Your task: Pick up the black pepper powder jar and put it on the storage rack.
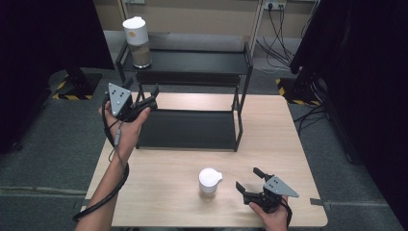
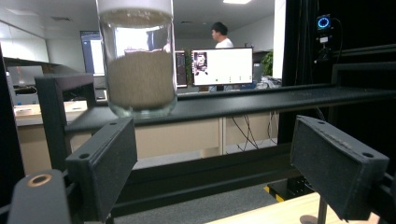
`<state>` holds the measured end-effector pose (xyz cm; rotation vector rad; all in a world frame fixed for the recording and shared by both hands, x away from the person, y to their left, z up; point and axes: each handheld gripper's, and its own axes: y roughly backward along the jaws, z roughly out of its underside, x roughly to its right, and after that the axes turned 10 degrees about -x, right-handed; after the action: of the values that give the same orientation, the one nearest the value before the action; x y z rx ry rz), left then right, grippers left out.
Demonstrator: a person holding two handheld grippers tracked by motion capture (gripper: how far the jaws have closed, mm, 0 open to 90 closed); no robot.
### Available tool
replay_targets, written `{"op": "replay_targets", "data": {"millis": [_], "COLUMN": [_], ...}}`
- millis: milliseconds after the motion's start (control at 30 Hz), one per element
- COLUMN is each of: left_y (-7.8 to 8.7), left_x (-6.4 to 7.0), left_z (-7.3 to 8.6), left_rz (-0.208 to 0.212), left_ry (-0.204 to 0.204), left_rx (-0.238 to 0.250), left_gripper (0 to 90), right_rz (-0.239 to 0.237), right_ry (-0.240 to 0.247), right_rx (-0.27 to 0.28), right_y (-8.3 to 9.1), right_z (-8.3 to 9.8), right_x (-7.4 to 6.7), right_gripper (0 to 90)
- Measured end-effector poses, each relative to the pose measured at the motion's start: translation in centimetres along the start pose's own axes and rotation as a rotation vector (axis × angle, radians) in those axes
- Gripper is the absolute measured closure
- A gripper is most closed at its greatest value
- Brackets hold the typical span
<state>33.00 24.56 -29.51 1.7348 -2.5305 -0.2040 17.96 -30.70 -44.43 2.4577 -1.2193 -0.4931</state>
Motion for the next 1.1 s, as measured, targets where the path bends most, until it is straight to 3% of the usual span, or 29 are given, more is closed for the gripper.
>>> {"op": "replay_targets", "data": {"millis": [467, 1100], "left_y": [1.6, 4.4], "left_x": [0.4, 1.5], "left_z": [2.9, 7.1], "left_rz": [0.005, 0.05], "left_ry": [-0.003, 0.003], "left_rx": [-0.006, -0.013], "left_gripper": [14.5, 14.7], "right_rz": [0.0, -0.001], "right_ry": [0.0, 0.0], "right_rx": [-0.002, -0.001], "right_y": [0.0, 0.0], "right_z": [0.0, 0.0], "right_x": [0.0, 0.0], "right_gripper": [10.1, 10.1]}}
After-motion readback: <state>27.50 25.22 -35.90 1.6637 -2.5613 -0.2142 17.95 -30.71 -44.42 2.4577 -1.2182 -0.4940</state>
